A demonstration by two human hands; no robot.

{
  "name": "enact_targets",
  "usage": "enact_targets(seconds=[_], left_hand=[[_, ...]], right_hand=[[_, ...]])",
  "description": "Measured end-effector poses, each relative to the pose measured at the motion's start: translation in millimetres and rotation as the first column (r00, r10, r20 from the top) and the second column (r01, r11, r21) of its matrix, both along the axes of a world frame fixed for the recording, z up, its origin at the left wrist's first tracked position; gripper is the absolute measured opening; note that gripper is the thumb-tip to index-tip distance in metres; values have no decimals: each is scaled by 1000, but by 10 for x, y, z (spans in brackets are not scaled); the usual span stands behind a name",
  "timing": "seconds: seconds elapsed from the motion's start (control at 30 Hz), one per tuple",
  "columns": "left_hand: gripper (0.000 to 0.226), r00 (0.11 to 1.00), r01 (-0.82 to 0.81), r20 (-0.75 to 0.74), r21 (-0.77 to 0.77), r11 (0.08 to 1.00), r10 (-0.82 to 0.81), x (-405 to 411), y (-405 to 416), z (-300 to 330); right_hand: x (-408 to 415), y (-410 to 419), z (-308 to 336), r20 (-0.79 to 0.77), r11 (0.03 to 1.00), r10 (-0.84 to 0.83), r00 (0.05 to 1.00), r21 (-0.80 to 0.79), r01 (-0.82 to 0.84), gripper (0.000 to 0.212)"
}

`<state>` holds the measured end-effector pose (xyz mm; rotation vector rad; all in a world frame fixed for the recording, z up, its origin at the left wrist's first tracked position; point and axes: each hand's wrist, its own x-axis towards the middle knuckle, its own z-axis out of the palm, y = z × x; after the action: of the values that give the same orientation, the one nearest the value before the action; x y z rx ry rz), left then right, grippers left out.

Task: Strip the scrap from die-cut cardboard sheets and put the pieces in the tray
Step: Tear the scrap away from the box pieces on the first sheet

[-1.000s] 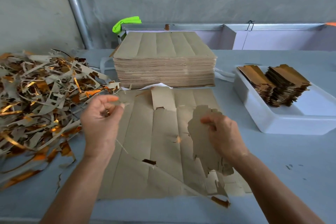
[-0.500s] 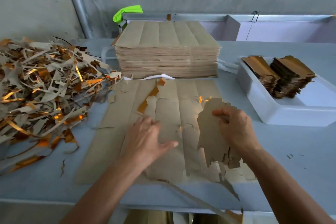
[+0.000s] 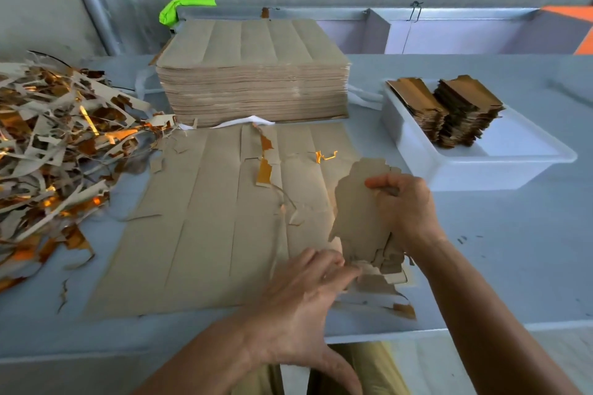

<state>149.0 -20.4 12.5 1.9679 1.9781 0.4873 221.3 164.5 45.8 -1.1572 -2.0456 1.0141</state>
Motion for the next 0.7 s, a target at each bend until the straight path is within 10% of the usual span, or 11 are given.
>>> enact_targets(seconds=[0.17,0.57,0.7], left_hand=[[95,960,-97,-245,170,981,137,299,258,-173],[18,961,-192,246,276,942,124,105,358,-242],[14,720,-329,667,87,940,191,12,273,-140]], right_hand=[[36,79,5,-70,998,-57,996,-12,56,30],[232,219,-46,-152,986,-163,975,-68,154,25],[178,191,-75,-155,985,-159,975,-97,145,24]])
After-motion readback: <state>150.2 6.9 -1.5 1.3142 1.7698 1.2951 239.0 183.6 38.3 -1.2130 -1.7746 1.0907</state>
